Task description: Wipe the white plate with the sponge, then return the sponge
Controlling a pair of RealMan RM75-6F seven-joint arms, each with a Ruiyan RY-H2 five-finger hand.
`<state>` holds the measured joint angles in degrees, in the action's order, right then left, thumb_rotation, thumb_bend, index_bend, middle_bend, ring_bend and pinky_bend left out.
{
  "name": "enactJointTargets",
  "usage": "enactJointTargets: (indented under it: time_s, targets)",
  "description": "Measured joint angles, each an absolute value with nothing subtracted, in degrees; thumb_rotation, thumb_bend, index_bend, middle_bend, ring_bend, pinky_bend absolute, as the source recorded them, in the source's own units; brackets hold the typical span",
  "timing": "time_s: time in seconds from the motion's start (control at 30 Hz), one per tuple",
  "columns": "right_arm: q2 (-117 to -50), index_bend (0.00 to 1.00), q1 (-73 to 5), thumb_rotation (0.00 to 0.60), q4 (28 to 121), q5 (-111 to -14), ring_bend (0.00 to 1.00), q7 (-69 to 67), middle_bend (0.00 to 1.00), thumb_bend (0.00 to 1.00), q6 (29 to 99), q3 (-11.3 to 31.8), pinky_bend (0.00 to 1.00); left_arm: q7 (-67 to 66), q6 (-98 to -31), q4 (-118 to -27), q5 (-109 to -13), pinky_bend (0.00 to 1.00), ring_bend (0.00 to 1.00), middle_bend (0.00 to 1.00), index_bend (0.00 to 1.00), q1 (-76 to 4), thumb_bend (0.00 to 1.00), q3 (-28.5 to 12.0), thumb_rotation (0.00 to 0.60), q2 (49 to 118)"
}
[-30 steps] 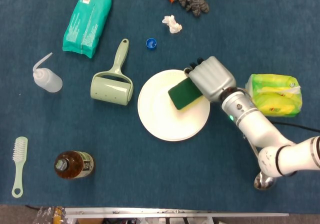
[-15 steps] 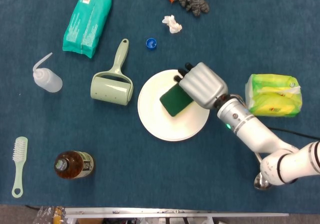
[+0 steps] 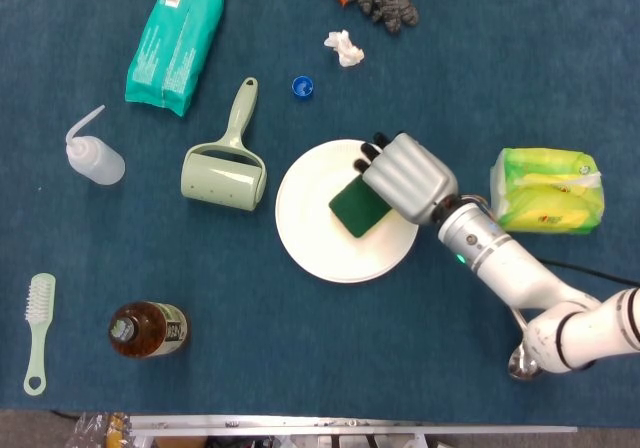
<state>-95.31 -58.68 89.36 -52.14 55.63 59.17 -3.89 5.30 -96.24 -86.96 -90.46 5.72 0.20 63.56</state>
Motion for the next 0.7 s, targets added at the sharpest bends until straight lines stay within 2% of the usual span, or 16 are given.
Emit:
enactJointTargets:
  time_s: [0.4,0.7]
  targets:
    - [-91.9,0.43,-57.4,0.6,91.9,-52.1,0.28,56.5,0.33,0.25,60.1,-2.0,0.59,4.8,-95.9,-87.2,-90.9,0.02,0.04,0.17,0.28,5.4,0.37,0.3,0.6,63.8]
    - [-94.4,0.43,-57.6,0.6,90.8,-53.1,0.28,56.1,0.33,0.25,59.7,0.2,0.59,5.0,-96.0,-87.0,-90.7,0.02,0.04,0.17,0.28,5.5,0.37,0.3,0.6,63.8]
